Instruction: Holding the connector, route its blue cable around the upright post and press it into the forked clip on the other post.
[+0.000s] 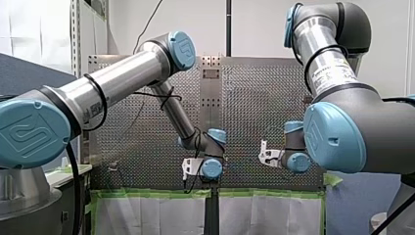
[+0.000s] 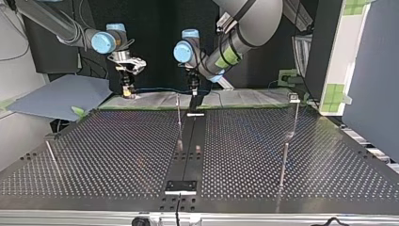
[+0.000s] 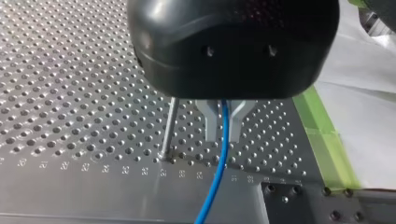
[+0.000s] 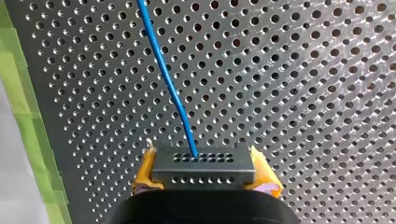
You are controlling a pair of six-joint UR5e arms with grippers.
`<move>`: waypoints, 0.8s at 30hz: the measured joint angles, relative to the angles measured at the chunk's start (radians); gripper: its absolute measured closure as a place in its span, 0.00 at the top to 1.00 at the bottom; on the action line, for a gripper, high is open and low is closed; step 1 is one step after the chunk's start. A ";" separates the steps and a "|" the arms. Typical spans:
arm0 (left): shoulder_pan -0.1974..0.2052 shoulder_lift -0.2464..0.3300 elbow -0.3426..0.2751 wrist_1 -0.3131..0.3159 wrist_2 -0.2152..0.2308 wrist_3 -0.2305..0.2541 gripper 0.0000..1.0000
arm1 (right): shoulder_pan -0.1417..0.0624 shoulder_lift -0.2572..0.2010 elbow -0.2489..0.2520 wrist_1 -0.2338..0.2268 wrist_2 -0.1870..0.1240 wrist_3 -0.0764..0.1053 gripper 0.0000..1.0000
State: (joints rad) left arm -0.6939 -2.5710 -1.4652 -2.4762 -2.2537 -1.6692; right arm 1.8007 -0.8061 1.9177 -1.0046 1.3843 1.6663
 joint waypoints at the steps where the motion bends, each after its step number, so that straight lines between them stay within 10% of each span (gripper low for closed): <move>1: 0.001 0.000 0.000 0.000 0.001 0.001 0.14 | 0.000 0.000 0.000 0.000 -0.001 0.000 0.00; 24: -0.042 0.060 -0.040 -0.009 -0.003 0.018 0.14 | -0.002 0.000 -0.002 0.052 0.000 -0.029 0.00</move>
State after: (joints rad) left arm -0.7356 -2.5106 -1.5053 -2.4853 -2.2569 -1.6507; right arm 1.7987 -0.8063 1.9160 -0.9529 1.3848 1.6374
